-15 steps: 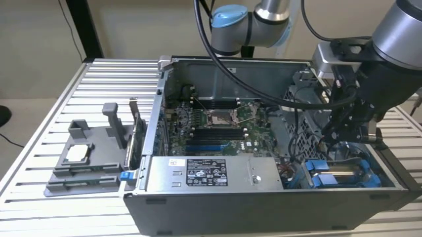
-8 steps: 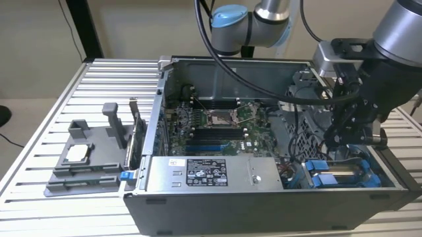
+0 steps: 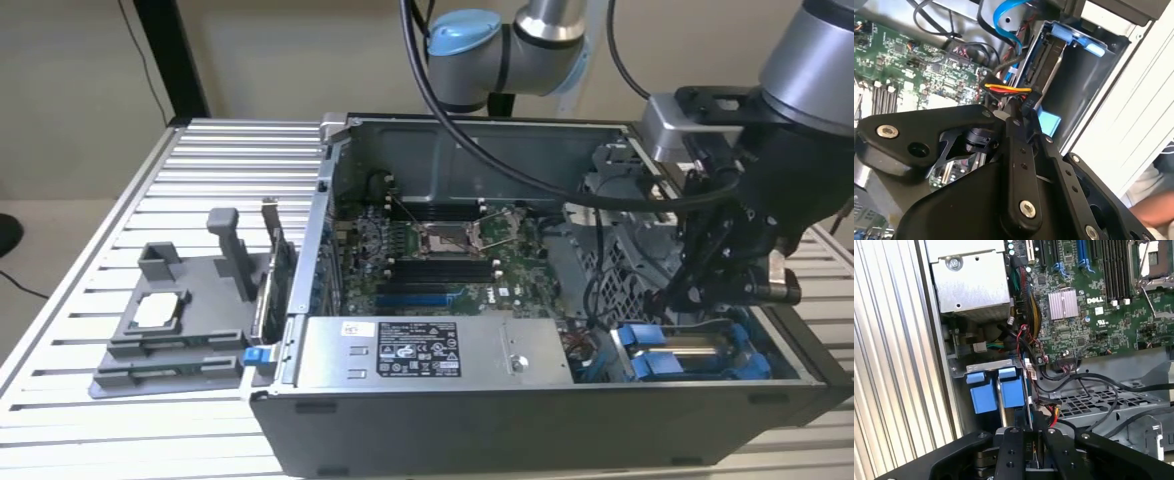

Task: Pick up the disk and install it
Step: 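Insert the first disk wire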

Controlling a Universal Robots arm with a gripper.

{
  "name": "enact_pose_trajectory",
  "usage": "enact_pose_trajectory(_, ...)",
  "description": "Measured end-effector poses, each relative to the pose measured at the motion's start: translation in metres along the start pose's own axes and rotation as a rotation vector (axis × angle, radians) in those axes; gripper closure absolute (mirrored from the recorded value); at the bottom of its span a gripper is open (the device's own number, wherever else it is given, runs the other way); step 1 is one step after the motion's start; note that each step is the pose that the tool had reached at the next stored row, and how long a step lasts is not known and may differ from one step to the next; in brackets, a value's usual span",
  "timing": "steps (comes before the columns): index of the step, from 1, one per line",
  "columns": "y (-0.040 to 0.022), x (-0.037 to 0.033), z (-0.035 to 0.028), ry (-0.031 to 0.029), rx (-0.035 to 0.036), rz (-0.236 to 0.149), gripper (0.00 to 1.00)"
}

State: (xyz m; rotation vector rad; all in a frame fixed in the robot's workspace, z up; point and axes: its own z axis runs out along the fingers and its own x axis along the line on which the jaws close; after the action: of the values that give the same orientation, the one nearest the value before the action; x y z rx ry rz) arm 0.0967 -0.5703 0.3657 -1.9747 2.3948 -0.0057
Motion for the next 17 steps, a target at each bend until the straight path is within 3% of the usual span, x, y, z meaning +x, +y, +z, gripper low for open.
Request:
enact_pose_trajectory(5,-0.0037,-0.0005,0.0090,0.0020,0.0004,-0.001,1.00)
enact_pose_trajectory(17,-0.0153,-0.0036,0.0228,0.0420,0.0075,-0.028,1.00)
